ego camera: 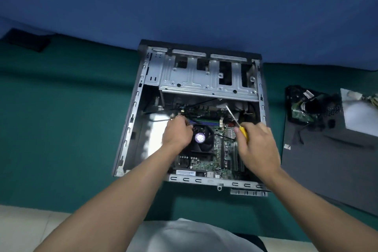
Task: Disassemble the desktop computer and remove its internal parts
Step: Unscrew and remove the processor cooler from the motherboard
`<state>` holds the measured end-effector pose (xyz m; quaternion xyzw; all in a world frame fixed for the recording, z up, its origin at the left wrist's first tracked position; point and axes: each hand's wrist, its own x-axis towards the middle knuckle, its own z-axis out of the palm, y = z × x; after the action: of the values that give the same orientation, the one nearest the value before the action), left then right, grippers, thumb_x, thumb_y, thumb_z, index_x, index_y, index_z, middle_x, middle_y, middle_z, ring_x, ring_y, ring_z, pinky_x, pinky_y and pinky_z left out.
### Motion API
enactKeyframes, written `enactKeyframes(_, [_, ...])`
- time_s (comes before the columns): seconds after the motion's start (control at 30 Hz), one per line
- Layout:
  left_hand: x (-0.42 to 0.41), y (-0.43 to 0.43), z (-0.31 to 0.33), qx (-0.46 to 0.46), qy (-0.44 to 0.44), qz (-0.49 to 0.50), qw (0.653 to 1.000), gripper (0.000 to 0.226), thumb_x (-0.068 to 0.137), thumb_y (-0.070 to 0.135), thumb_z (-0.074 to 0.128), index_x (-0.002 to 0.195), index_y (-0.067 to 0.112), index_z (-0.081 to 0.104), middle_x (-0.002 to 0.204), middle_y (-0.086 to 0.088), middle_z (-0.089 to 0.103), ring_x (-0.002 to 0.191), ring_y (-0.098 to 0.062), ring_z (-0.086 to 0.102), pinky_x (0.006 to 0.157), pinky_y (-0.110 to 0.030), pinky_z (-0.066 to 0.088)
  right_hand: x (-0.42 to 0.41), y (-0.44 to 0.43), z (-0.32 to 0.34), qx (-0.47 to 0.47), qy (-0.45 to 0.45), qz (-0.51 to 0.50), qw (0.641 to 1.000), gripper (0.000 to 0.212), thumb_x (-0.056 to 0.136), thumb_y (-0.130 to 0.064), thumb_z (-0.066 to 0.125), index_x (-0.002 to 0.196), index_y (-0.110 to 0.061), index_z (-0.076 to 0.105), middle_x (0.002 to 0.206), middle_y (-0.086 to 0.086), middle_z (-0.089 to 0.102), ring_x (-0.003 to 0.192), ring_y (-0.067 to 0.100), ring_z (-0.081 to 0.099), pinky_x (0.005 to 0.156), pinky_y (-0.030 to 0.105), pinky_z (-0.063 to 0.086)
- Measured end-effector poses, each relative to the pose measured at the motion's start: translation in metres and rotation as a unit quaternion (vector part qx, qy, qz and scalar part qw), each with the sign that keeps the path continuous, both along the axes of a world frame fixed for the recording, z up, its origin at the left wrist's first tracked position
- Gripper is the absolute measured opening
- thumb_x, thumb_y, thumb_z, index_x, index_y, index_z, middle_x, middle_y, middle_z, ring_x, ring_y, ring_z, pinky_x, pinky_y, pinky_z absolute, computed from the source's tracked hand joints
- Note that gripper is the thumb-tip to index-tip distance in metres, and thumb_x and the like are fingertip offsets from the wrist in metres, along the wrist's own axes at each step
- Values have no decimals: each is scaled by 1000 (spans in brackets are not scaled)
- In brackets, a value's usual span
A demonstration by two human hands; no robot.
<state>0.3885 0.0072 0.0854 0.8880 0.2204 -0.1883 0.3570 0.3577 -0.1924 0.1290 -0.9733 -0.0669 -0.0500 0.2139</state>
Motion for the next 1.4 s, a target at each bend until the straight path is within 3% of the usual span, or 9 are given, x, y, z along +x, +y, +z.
enactKeyframes(0.13, [-10, -21, 10, 46, 33, 15, 998, 29, 96, 32, 58, 116, 11, 58, 115, -12, 65, 100, -29, 59, 82, -35, 48, -1, -17, 8, 223, 10, -96, 970, 19, 94, -25, 59, 99, -9, 67, 80, 4, 59, 73, 18, 54, 66, 30, 39])
enactKeyframes(0.27, [-23, -49, 18, 56, 89, -28, 994, 93, 83, 54, 68, 151, 15, 17, 155, -13, 32, 130, -33, 46, 98, -45, 45, 14, -66, 3, 365, 51, -274, 888, 19, 94, -35, 55, 92, -18, 64, 79, 0, 68, 64, 13, 56, 64, 32, 46])
enactKeyframes(0.37, [-27, -69, 21, 129, 124, -81, 980, 121, 74, 59, 73, 154, 21, -9, 161, -18, 4, 135, -39, 39, 99, -45, 44, 20, -99, -26, 293, 170, -320, 885, 19, 93, -27, 58, 98, -9, 65, 91, 10, 69, 87, 28, 62, 84, 43, 49])
enactKeyframes(0.5, [-27, -80, 22, 197, 127, -88, 968, 121, 77, 48, 77, 153, 21, -14, 157, -21, 11, 130, -38, 43, 93, -42, 47, 11, -114, -66, 180, 288, -287, 896, 16, 92, -17, 59, 102, -5, 63, 101, 17, 66, 101, 36, 57, 87, 40, 49])
enactKeyframes(0.7, [-28, -71, 22, 140, 62, 5, 988, 117, 73, 39, 83, 153, 24, -1, 142, -20, 37, 126, -38, 44, 104, -51, 42, 8, -110, -82, 39, 322, -196, 925, 16, 92, -23, 55, 98, -8, 57, 104, 16, 62, 96, 37, 59, 76, 38, 49])
enactKeyframes(0.93, [-24, -60, 23, 47, -15, 152, 987, 100, 68, 29, 84, 145, 15, 23, 131, -12, 48, 118, -31, 49, 104, -47, 42, 9, -112, -89, 8, 334, -150, 931, 13, 92, -18, 51, 96, -6, 53, 107, 16, 60, 96, 37, 59, 78, 42, 51])
enactKeyframes(1.1, [-28, -81, 20, 130, -5, -67, 989, 110, 68, 29, 84, 151, 25, 13, 142, -6, 23, 130, -27, 31, 111, -46, 34, 12, -116, -89, -16, 349, -161, 923, 24, 94, -33, 48, 100, -9, 52, 111, 14, 61, 98, 35, 58, 78, 39, 48])
enactKeyframes(1.2, [-32, -78, 15, 158, -3, -128, 979, 105, 74, 34, 79, 152, 23, 9, 148, -7, 13, 136, -29, 21, 114, -42, 27, 19, -116, -82, -5, 342, -189, 921, 31, 95, -38, 47, 104, -9, 54, 111, 14, 61, 99, 36, 58, 81, 43, 51])
enactKeyframes(1.4, [-35, -48, 15, 206, 32, -254, 945, 118, 69, 50, 77, 154, 23, -1, 155, -8, 9, 140, -30, 18, 111, -42, 30, 46, -103, -39, 163, 197, -241, 936, 20, 94, -22, 53, 106, -9, 60, 103, 11, 67, 98, 32, 59, 83, 38, 47])
